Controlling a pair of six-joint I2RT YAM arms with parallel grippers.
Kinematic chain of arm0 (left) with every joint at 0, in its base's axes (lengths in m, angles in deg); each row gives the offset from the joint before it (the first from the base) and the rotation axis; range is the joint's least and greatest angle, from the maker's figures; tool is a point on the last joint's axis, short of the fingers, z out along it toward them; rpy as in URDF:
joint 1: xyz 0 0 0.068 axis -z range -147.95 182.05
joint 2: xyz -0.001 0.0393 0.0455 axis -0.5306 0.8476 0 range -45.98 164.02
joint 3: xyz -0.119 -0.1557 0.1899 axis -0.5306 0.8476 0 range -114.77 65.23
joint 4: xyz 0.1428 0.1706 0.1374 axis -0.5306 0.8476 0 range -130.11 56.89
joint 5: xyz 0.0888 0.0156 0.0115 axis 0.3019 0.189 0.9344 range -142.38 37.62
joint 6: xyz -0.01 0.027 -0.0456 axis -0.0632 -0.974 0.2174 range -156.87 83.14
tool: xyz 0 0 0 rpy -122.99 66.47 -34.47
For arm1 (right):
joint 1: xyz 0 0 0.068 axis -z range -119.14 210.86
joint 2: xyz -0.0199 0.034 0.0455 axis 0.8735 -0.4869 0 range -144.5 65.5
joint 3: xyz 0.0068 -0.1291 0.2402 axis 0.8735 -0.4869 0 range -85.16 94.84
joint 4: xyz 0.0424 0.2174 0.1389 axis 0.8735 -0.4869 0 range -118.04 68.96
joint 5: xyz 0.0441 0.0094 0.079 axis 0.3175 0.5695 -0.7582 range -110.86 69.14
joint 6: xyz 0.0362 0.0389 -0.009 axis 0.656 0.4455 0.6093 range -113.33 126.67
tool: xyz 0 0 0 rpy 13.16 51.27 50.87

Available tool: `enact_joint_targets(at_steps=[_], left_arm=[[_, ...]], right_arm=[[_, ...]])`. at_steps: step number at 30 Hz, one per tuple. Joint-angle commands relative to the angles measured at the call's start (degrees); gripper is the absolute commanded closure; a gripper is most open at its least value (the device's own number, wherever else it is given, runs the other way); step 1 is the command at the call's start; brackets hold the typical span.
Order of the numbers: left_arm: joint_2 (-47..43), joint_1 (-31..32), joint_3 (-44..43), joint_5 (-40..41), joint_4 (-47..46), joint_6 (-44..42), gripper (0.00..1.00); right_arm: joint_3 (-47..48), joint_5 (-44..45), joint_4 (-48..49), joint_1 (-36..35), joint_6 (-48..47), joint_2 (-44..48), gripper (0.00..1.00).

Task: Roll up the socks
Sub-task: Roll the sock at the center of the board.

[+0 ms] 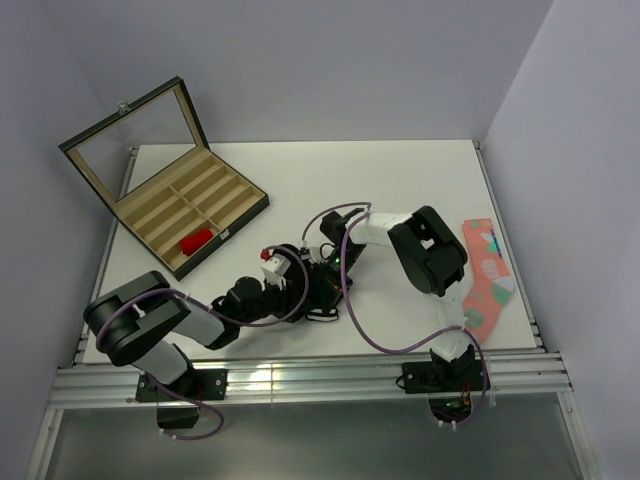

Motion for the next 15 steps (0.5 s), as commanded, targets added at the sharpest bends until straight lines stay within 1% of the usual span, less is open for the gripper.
enact_joint_targets(at_steps=[1, 9, 12, 13, 15], left_arm=[[1.29, 0.25, -1.32, -4.58, -5.71, 0.04, 0.52], [4.63, 0.25, -2.29, -6.78, -7.39, 0.92, 0.52], [2.62, 0.25, -0.20, -3.63, -8.17, 1.44, 0.53], [1.48, 0.25, 0.69, -0.31, -8.53, 1.71, 0.53], [-2.56, 0.25, 3.50, 3.13, -8.79, 2.06, 0.52]], right_arm=[[0.16, 9.80, 4.89, -0.64, -2.02, -2.62, 0.82], [0.25, 9.89, 5.06, -0.55, -1.93, -2.62, 0.82], [-0.02, 9.89, 5.15, -0.55, -1.84, -2.45, 0.82], [0.07, 9.89, 5.06, -0.64, -1.93, -2.45, 0.82], [-0.19, 9.98, 5.15, -0.64, -1.93, -2.27, 0.82]])
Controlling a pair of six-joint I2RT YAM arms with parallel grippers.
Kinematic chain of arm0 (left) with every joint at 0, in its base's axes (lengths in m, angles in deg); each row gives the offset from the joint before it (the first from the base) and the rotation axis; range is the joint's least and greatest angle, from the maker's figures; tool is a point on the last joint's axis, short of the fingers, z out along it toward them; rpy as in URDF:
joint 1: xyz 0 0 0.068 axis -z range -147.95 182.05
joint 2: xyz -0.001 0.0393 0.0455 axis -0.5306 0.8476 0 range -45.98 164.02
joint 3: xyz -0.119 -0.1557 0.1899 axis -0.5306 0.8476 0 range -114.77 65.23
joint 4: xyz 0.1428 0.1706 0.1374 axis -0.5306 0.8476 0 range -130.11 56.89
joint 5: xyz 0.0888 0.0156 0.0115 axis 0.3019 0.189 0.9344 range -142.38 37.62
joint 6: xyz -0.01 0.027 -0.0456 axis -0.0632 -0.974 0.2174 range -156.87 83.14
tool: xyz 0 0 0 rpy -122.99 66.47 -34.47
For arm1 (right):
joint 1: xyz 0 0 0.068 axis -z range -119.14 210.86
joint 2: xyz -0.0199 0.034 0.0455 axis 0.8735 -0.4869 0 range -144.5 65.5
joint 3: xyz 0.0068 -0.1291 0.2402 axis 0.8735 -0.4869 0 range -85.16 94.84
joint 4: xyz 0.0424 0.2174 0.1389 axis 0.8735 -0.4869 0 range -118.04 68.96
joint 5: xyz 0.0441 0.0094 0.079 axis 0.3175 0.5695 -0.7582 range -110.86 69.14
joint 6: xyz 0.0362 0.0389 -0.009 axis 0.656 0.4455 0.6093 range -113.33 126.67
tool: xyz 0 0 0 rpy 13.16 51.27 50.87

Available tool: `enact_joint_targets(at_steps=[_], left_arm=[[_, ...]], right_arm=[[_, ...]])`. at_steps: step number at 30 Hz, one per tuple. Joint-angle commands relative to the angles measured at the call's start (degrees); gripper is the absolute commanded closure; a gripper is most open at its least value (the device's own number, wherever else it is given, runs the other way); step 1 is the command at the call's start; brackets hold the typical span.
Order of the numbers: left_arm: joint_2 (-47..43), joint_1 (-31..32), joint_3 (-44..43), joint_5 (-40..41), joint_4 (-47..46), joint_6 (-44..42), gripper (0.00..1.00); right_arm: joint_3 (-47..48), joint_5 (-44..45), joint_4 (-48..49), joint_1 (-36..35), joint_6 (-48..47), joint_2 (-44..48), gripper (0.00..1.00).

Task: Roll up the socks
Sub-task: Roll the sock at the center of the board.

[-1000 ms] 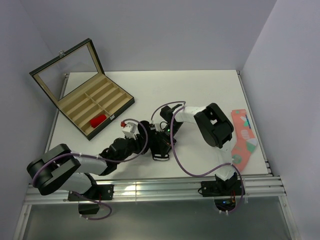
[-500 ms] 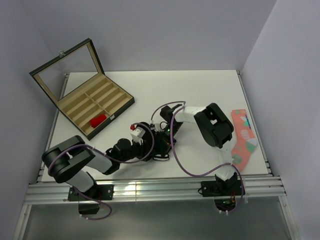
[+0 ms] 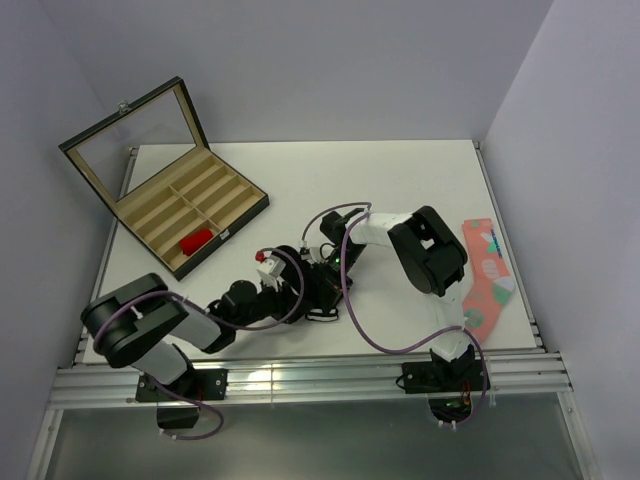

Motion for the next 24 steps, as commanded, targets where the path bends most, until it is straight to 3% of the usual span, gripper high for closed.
enact_joint_targets(at_steps=[1, 4, 8, 24], left_arm=[[-6.30, 0.23, 3.70, 7.66, -3.73, 0.99, 0.52], [-15.16, 0.23, 5.20, 10.59, 0.49, 0.47, 0.51], [-18.71, 0.23, 2.14, 7.80, 6.91, -1.29, 0.51], [2.11, 0.14, -5.26, 0.31, -2.67, 1.16, 0.52]], right_arm=[[-0.19, 9.98, 5.13, -0.55, -1.84, -2.27, 0.82], [-0.28, 10.06, 5.04, -0.64, -1.84, -2.09, 0.82], [-0.02, 9.98, 4.95, -0.64, -1.93, -2.09, 0.82], [0.16, 9.89, 4.69, -0.55, -2.19, -2.27, 0.82]])
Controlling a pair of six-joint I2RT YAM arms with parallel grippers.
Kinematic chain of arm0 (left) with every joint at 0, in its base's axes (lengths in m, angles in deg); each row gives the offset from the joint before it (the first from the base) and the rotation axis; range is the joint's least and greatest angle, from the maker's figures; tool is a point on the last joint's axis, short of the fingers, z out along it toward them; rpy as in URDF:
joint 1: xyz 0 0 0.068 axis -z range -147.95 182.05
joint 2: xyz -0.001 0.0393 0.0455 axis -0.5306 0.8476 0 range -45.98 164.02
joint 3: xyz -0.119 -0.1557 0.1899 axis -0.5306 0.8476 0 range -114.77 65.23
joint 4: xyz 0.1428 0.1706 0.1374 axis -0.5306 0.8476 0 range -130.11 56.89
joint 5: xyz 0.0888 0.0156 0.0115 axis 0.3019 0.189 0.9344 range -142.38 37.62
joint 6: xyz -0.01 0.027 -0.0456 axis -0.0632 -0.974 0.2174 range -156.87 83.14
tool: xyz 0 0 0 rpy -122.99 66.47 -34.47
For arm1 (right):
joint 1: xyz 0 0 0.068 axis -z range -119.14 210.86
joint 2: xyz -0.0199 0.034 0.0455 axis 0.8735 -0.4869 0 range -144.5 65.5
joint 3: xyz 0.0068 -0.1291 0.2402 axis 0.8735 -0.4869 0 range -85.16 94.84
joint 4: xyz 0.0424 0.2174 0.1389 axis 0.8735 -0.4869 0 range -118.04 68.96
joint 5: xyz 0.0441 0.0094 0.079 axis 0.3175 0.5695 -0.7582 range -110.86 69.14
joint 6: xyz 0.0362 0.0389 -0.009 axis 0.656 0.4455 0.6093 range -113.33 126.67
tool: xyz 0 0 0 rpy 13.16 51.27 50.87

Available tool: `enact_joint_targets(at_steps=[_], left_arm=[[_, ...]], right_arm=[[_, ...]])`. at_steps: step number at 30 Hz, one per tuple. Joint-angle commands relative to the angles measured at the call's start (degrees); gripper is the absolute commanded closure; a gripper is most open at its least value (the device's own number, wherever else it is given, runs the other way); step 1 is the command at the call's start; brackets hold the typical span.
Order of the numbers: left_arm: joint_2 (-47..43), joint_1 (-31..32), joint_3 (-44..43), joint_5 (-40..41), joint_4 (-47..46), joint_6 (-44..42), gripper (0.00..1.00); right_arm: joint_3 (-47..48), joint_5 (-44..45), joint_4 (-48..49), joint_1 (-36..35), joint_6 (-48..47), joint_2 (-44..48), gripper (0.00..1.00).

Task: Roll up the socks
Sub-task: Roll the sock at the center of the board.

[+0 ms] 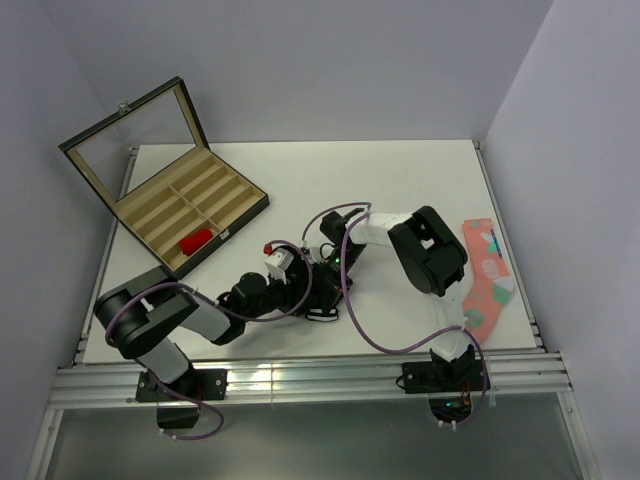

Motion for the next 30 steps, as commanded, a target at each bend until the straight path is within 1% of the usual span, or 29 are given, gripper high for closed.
enact_joint_targets(at_steps=[1, 7, 13, 16, 21, 30], left_arm=[[2.46, 0.16, -1.87, -2.73, -4.79, 0.97, 0.52], [4.93, 0.16, -0.64, -3.97, -6.37, 1.76, 0.52], [4.23, 0.16, 1.11, -5.81, -7.77, 2.02, 0.53], [3.18, -0.36, 2.69, -7.13, -10.06, 2.46, 0.51], [2.91, -0.98, 1.91, -8.89, -6.81, 1.32, 0.51], [2.65, -0.98, 1.04, -10.30, -4.10, 0.71, 0.52]], right_arm=[[0.25, 9.87, 4.62, -0.55, -2.19, -2.27, 0.83], [0.51, 9.52, 4.53, -0.55, -2.11, -2.71, 0.83], [0.51, 9.69, 4.53, -0.55, -2.19, -2.71, 0.83], [0.33, 9.69, 4.71, -0.64, -2.11, -2.62, 0.83], [0.42, 9.78, 4.62, -0.55, -2.02, -2.36, 0.83], [0.42, 9.95, 4.80, -0.55, -1.67, -2.18, 0.83]])
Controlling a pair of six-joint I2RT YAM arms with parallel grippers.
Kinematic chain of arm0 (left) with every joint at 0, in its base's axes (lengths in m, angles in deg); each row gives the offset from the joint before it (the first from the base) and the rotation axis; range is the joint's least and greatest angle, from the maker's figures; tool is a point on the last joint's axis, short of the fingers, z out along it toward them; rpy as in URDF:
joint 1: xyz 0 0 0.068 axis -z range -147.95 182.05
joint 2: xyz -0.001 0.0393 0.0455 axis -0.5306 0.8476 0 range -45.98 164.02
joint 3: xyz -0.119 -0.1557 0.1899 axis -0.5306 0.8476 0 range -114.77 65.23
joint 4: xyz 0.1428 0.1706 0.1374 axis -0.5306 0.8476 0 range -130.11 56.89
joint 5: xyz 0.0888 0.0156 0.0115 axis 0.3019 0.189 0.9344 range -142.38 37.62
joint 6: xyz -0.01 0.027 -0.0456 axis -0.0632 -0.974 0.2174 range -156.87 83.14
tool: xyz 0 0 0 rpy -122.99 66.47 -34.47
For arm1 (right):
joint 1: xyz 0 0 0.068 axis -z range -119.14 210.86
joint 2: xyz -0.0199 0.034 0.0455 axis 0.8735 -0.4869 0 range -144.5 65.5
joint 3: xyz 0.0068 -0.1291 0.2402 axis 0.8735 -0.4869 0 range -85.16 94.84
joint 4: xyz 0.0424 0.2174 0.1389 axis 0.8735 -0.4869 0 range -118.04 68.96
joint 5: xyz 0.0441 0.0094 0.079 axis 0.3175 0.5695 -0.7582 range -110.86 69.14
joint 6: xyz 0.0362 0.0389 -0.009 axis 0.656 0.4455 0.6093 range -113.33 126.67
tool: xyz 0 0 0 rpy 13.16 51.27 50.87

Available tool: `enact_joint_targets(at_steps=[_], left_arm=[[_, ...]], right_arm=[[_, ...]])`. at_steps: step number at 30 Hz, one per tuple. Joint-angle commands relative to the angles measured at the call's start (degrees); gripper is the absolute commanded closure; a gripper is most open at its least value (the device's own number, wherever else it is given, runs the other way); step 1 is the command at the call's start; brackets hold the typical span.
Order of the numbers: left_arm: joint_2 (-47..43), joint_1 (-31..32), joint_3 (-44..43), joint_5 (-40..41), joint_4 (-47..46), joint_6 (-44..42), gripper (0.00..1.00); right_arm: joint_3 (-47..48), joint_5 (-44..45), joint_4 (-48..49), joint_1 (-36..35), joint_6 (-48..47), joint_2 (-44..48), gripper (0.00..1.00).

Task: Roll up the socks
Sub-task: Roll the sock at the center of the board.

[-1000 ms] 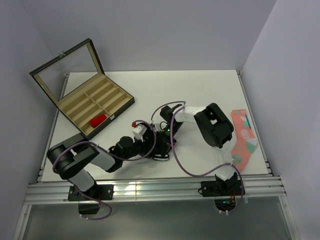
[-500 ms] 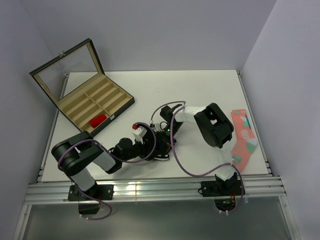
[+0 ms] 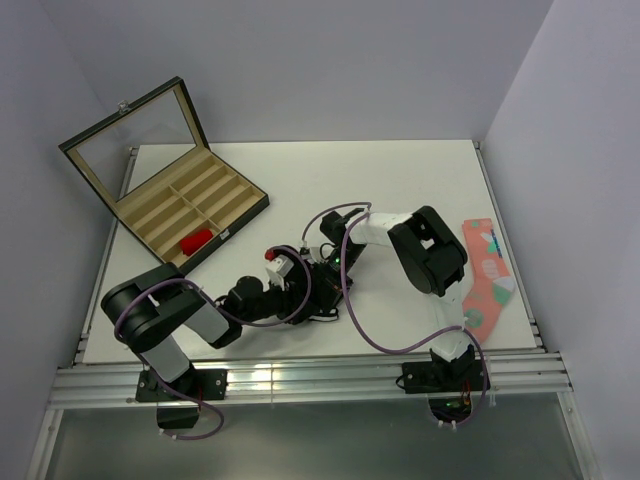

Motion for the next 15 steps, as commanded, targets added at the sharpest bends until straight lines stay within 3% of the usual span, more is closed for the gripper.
enact_joint_targets(at_steps=[1, 8, 13, 15], left_arm=[[-1.24, -0.11, -1.22, -2.73, 1.07, -0.80, 0.52], [-0.28, -0.11, -2.54, -2.38, 3.89, -1.07, 0.61], [-0.10, -0.11, -3.59, -1.33, 7.14, -0.63, 0.94], [-0.19, -0.02, -3.33, -0.80, 8.19, 0.16, 1.00]], right_arm=[[0.38, 9.78, 4.82, -0.55, -1.67, -2.09, 0.83], [0.99, 9.52, 4.73, -0.64, -1.14, -1.30, 0.83], [0.21, 10.04, 5.78, -0.55, -0.61, -0.08, 0.83], [-0.23, 10.31, 6.57, -0.55, -0.44, 0.98, 0.81]])
